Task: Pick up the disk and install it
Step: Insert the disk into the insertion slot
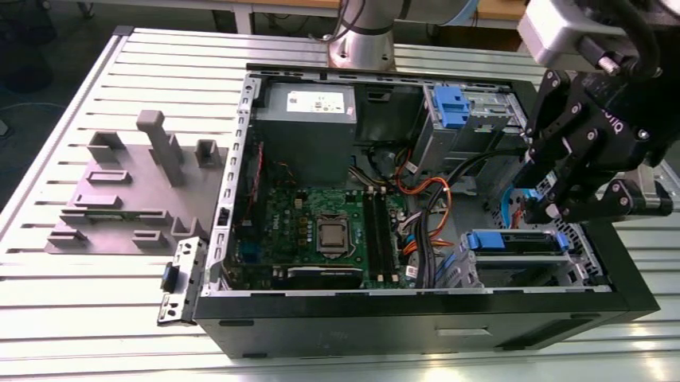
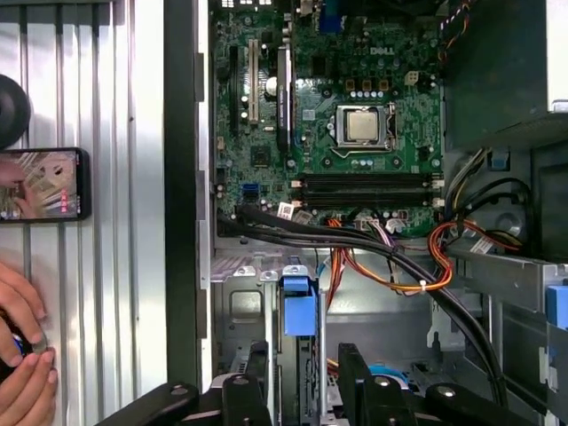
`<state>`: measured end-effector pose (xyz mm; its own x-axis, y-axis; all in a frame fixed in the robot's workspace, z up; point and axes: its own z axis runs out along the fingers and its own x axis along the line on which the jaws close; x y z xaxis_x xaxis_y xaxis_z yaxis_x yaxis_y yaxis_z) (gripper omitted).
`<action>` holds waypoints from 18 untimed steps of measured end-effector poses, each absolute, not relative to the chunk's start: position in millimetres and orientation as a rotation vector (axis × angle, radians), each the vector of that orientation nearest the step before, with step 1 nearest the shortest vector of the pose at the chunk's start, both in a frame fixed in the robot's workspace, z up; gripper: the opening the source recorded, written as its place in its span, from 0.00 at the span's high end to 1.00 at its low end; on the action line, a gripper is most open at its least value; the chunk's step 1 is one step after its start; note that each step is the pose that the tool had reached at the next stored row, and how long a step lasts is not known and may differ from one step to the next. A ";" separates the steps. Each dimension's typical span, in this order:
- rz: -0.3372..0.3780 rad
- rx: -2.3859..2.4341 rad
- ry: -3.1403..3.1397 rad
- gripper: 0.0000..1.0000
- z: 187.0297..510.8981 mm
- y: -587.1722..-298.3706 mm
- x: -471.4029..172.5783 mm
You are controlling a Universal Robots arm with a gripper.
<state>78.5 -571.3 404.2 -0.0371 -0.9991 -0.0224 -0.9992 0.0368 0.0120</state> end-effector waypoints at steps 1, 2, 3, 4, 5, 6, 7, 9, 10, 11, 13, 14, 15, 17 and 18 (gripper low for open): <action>0.038 -2.175 2.256 0.56 402.5 -571.3 78.5; 0.038 -2.175 2.256 0.56 400.7 -571.3 78.4; 0.038 -2.175 2.256 0.57 398.9 -571.3 78.5; 0.038 -2.174 2.256 0.63 396.9 -571.2 78.5; 0.038 -2.174 2.256 0.63 395.1 -571.3 78.5; 0.038 -2.175 2.256 0.69 393.4 -571.3 78.5; 0.038 -2.174 2.256 0.75 391.5 -571.3 78.5; 0.038 -2.175 2.256 0.81 387.9 -571.3 78.5; 0.038 -2.175 2.256 0.87 386.2 -571.3 78.5; 0.038 -2.175 2.256 0.87 384.4 -571.3 78.5; 0.038 -2.174 2.256 0.89 380.6 -571.2 78.5; 0.038 -2.174 2.256 0.89 378.8 -571.2 78.5; 0.038 -2.175 2.256 0.89 377.0 -571.3 78.5; 0.038 -2.174 2.256 0.89 373.4 -571.2 78.5; 0.038 -2.175 2.256 0.89 371.6 -571.3 78.5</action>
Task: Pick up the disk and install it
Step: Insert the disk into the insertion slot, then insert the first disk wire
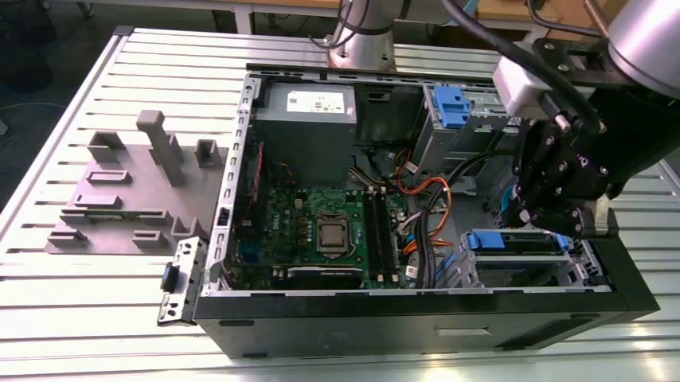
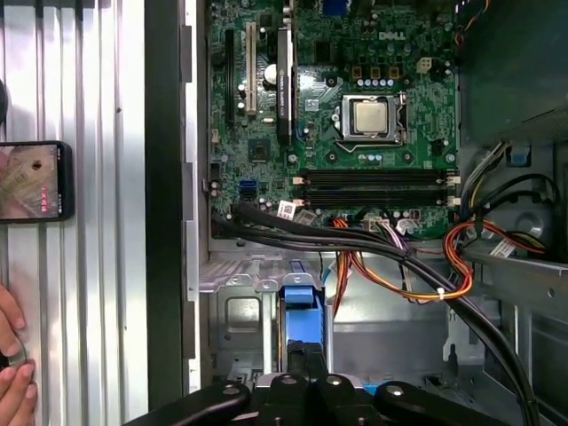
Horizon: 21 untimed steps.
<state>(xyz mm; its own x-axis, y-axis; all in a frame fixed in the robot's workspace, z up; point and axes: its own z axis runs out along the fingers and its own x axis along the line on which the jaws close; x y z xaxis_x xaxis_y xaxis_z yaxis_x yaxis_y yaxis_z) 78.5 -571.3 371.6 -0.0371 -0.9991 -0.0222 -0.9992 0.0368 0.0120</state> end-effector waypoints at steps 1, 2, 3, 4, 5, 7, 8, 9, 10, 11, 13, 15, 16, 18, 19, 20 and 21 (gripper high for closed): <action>0.038 -2.175 2.256 0.89 369.8 -571.3 78.5; 0.038 -2.175 2.256 0.89 367.8 -571.3 78.5; 0.038 -2.175 2.256 0.89 366.0 -571.3 78.5; 0.038 -2.175 2.256 0.89 364.2 -571.3 78.5; 0.038 -2.175 2.256 0.89 362.4 -571.2 78.5; 0.038 -2.174 2.256 0.89 358.9 -571.2 78.5; 0.038 -2.174 2.256 0.89 357.7 -571.2 78.5; 0.038 -2.175 2.257 0.89 357.7 -571.3 78.5; 0.038 -2.175 2.257 0.89 357.7 -571.3 78.5; 0.038 -2.175 2.256 0.89 355.5 -571.3 78.5; 0.038 -2.174 2.256 0.89 353.4 -571.3 78.5; 0.038 -2.175 2.257 0.89 353.4 -571.3 78.5; 0.038 -2.174 2.256 0.89 353.3 -571.2 78.5; 0.038 -2.175 2.256 0.89 353.3 -571.3 78.5; 0.038 -2.175 2.256 0.89 353.2 -571.3 78.5; 0.038 -2.175 2.256 0.89 353.2 -571.3 78.5; 0.038 -2.175 2.256 0.89 353.2 -571.3 78.5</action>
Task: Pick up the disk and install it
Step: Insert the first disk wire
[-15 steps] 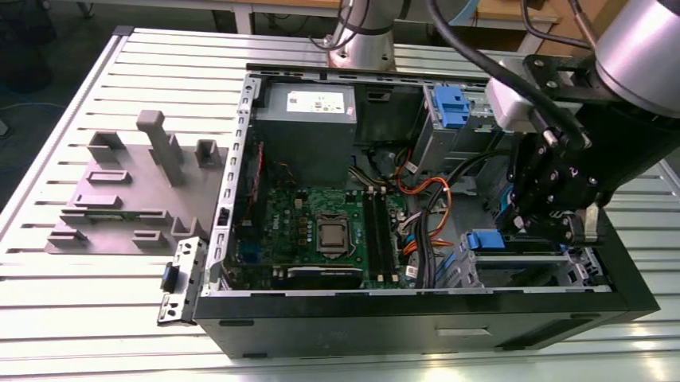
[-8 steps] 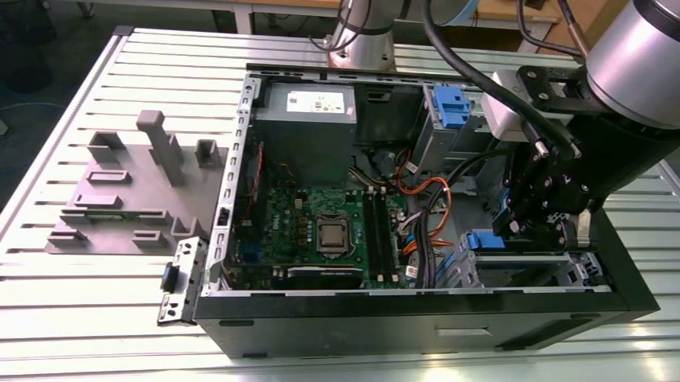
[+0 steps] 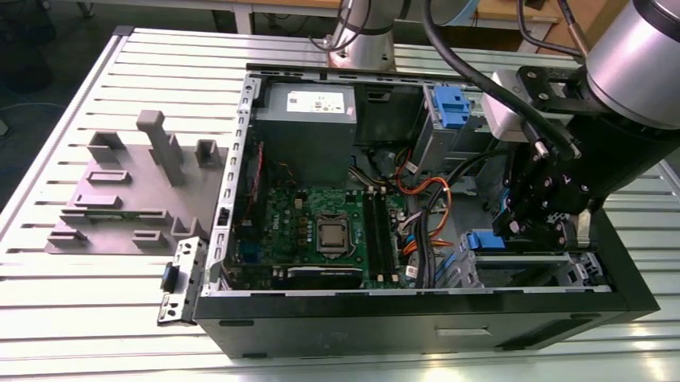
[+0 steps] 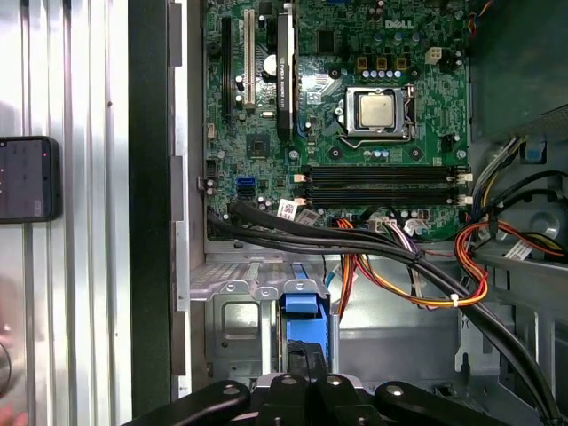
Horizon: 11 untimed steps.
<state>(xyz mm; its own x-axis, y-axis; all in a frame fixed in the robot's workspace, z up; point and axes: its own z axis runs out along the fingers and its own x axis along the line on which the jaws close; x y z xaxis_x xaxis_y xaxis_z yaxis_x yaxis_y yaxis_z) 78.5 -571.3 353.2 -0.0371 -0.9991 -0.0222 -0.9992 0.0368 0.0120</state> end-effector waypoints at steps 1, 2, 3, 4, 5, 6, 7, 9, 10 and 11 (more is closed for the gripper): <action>0.038 -2.174 2.257 0.89 353.2 -571.3 78.7; 0.038 -2.175 2.256 0.89 353.1 -571.2 79.3; 0.038 -2.174 2.256 0.89 353.1 -571.3 80.4; 0.038 -2.174 2.256 0.89 353.0 -571.3 82.4; 0.038 -2.174 2.256 0.89 353.1 -571.3 85.7; 0.038 -2.175 2.256 0.89 353.1 -571.2 90.2; 0.038 -2.175 2.257 0.89 353.1 -571.3 94.6; 0.039 -2.175 2.257 0.89 353.0 -571.3 103.7; 0.040 -2.176 2.257 0.89 352.9 -571.2 108.2; 0.041 -2.176 2.258 0.89 352.9 -571.2 112.6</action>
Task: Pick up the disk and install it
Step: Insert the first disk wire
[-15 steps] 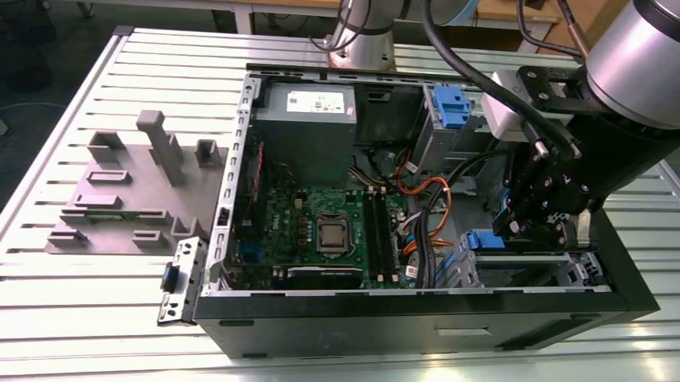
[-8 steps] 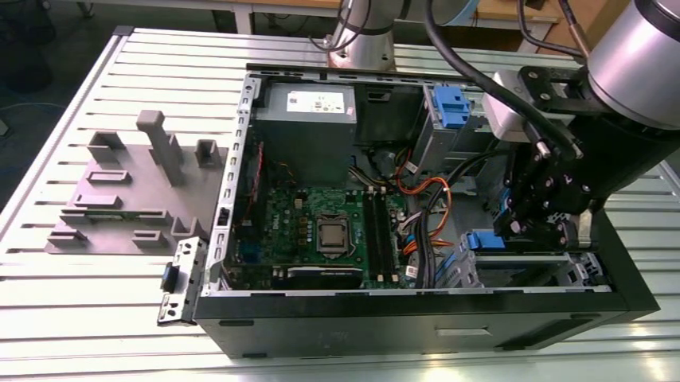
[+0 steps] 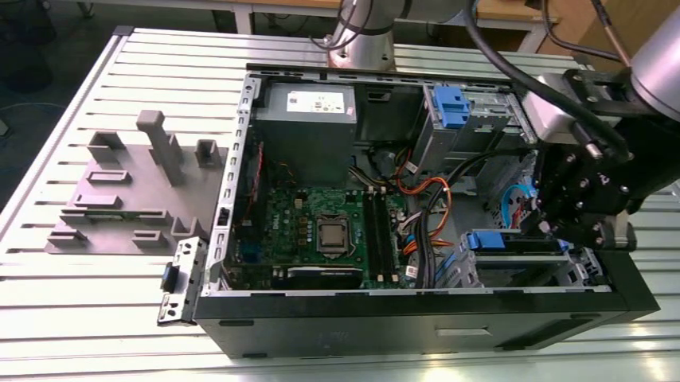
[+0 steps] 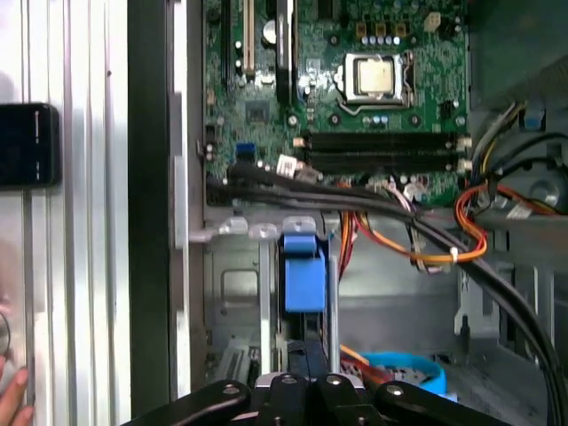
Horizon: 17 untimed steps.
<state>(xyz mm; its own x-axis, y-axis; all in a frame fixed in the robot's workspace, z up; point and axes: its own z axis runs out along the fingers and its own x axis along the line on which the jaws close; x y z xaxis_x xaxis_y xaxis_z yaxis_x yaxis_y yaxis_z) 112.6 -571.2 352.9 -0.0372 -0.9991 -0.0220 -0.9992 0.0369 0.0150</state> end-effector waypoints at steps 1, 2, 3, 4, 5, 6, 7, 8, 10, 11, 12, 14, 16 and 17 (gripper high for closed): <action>0.043 -2.177 2.259 0.89 352.9 -571.2 116.8; 0.045 -2.178 2.260 0.89 352.8 -571.1 121.1; 0.047 -2.179 2.261 0.89 352.8 -571.1 124.7; 0.049 -2.179 2.262 0.89 352.8 -571.1 127.2; 0.050 -2.180 2.262 0.89 352.8 -571.0 128.7; 0.051 -2.180 2.263 0.89 352.8 -571.0 129.6; 0.052 -2.181 2.263 0.89 352.8 -570.9 130.0; 0.053 -2.181 2.264 0.89 352.9 -570.9 130.0; 0.054 -2.182 2.264 0.89 353.8 -570.7 130.1; 0.054 -2.182 2.265 0.89 354.8 -570.7 130.1; 0.055 -2.182 2.265 0.89 356.1 -570.6 130.1; 0.055 -2.182 2.265 0.89 359.8 -570.5 130.1; 0.055 -2.182 2.265 0.89 361.9 -569.6 130.1; 0.053 -2.183 2.266 0.89 361.9 -568.4 130.4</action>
